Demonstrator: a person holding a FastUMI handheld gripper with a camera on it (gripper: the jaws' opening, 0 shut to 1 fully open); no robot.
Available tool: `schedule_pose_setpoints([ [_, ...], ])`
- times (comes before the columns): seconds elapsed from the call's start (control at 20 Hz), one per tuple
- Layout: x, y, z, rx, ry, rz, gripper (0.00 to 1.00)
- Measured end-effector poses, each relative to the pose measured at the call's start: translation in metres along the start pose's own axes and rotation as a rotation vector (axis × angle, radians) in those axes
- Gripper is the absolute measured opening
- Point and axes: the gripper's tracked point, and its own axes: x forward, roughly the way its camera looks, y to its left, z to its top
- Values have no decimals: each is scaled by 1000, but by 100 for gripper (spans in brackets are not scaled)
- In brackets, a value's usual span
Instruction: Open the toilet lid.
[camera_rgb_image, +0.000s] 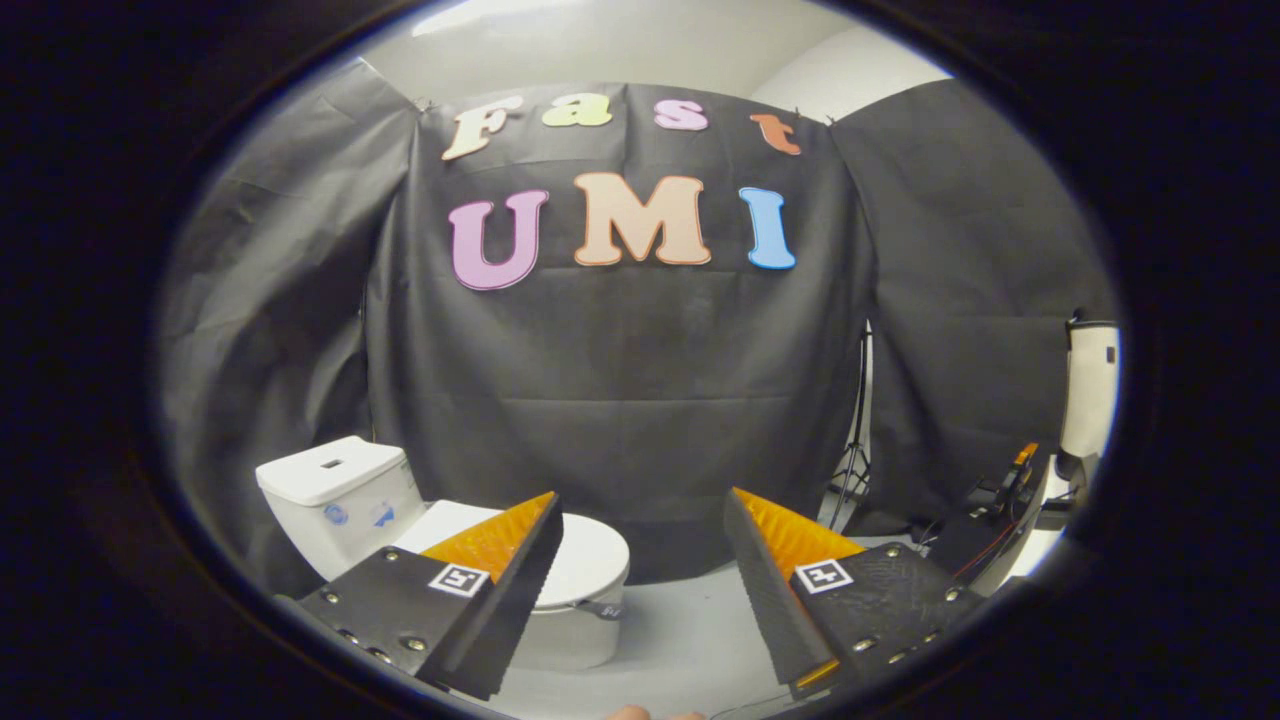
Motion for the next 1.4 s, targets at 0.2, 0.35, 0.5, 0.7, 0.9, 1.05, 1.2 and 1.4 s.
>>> schedule_pose_setpoints([
  [0.2, 0, 2, 3, 7, -17, 6, 96],
  [0.35, 1, 3, 3, 7, -16, 8, 96],
  [0.5, 3, 4, -1, 5, 3, 10, 96],
  [0.7, 5, 8, -1, 9, 3, 26, 96],
  [0.9, 8, 11, 0, 4, 0, 37, 95],
  [1.05, 7, 12, -1, 9, 2, 40, 95],
  [1.2, 8, 11, 1, 11, -2, 37, 95],
  [1.4, 5, 9, 6, 15, -23, 30, 96],
])
